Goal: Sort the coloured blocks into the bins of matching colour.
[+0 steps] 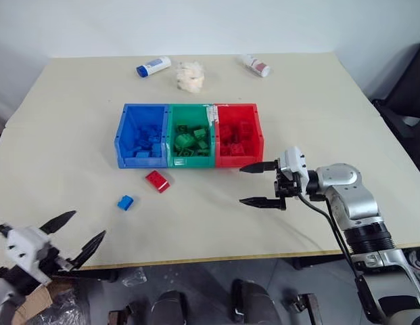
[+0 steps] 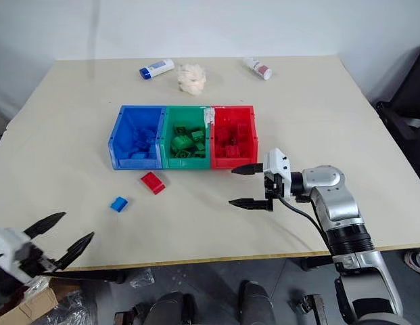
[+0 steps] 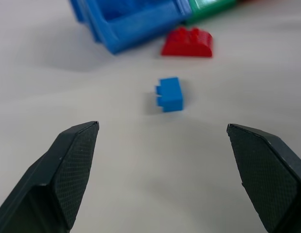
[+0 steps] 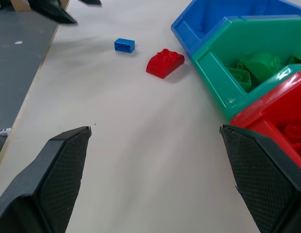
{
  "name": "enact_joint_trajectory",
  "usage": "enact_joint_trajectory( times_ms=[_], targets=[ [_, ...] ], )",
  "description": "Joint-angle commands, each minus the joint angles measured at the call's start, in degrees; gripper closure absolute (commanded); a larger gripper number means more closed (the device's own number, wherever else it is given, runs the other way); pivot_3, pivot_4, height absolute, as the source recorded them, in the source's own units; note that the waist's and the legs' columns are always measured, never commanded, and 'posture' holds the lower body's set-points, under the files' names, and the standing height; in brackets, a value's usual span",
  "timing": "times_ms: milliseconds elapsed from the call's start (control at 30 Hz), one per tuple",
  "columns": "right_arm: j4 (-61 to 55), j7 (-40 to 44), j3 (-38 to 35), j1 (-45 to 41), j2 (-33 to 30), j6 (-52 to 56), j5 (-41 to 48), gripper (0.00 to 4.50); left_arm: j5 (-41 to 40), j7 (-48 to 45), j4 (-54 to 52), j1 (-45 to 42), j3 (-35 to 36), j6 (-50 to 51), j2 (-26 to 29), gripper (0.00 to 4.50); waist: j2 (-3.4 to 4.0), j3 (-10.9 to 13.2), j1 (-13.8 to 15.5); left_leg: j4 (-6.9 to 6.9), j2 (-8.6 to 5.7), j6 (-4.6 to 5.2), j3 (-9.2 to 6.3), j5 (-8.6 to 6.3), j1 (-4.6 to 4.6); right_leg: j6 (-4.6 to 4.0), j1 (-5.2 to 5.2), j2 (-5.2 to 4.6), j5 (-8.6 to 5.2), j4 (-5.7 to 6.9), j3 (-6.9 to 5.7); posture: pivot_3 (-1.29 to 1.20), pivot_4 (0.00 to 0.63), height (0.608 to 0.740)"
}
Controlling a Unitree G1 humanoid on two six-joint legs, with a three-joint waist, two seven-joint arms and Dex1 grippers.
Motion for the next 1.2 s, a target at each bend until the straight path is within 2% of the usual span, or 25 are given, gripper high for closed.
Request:
enact_joint_trajectory(
  times_ms=[33,167,333,467,700,800,867,900,1067,1200],
  targets=[
    [-3.68,-0.60,-0.56,0.38,0.10,0.96,0.89,0.04,2.98,2.00,2.31,-5.06,-5.06,-0.88,-0.18,0.00,0.00,0.00,0.01,0.00,0.00,0.00,0.00,0.00,0.00,0.00,0.00,0.00,0.00,0.01,0.00,0.00,0.150,0.740],
    [-6.05,-0.98,-0.83,1.45,-0.52,2.61,1.23,0.04,5.98,2.72,7.50,-9.74,-8.78,-4.12,-0.43,0.00,0.00,0.00,-0.05,0.03,0.01,-0.02,0.02,0.00,0.00,0.00,0.00,0.01,0.01,0.04,-0.01,0.00,0.150,0.740],
    [-9.20,-1.73,-1.84,2.63,-2.44,5.23,1.70,0.04,8.68,2.71,11.57,-12.17,-13.90,-3.21,0.00,0.00,0.00,0.00,0.00,0.03,0.02,-0.02,0.07,0.00,0.01,0.00,-0.02,0.00,0.01,0.05,0.01,0.00,0.150,0.740],
    [-11.25,-2.30,-2.50,3.69,-3.61,6.76,2.29,0.00,7.72,2.33,12.95,-13.28,-14.90,-4.18,-0.78,0.90,0.03,-0.02,0.18,0.10,0.02,-0.01,0.07,-0.01,0.06,0.00,0.03,-0.02,0.01,0.06,0.03,0.00,0.150,0.740],
    [-12.43,-3.41,-2.74,3.67,-4.46,7.94,2.41,0.00,6.92,0.90,15.63,-16.28,-16.72,-4.28,-0.22,3.14,0.13,-0.08,0.24,0.29,0.03,-0.01,0.06,-0.02,0.10,-0.01,0.04,-0.02,0.01,0.05,0.08,0.00,0.150,0.740],
    [-13.27,-4.05,-3.18,4.11,-4.64,8.19,2.88,0.00,7.14,0.72,16.13,-18.09,-16.89,-4.59,0.39,3.65,0.23,-0.14,0.47,0.32,0.03,0.01,0.06,-0.02,0.10,-0.01,0.04,-0.03,0.01,0.05,0.08,0.00,0.150,0.740],
    [-13.71,-4.43,-3.74,4.54,-4.77,8.33,3.44,0.00,6.99,1.54,15.06,-19.69,-16.70,-3.53,0.81,4.29,0.23,-0.14,0.61,0.34,0.03,0.01,0.06,-0.02,0.09,-0.01,0.04,-0.03,0.02,0.06,0.09,0.00,0.150,0.740],
    [-14.10,-4.53,-4.01,4.92,-4.88,8.48,3.69,0.00,6.60,1.90,14.47,-20.31,-16.59,-2.47,0.96,4.46,0.23,-0.14,0.75,0.35,0.03,0.01,0.06,-0.03,0.08,-0.01,0.04,-0.03,0.02,0.06,0.09,0.00,0.150,0.740],
    [-16.07,-5.68,-5.36,7.58,-5.10,8.30,4.25,0.00,4.79,3.78,12.69,-27.37,-15.62,-0.34,1.02,4.46,0.22,-0.13,1.31,0.47,0.04,0.02,0.05,-0.09,-0.01,0.02,0.03,-0.01,0.03,0.12,0.06,0.00,0.150,0.740],
    [-17.86,-7.52,-6.01,8.89,-4.76,8.78,4.89,0.00,3.68,4.05,11.00,-27.48,-15.09,2.03,1.24,4.46,0.22,-0.13,0.96,0.56,0.04,0.10,0.17,-0.21,-0.03,0.10,0.03,-0.01,0.08,0.15,0.13,0.00,0.150,0.740]
  ],
)
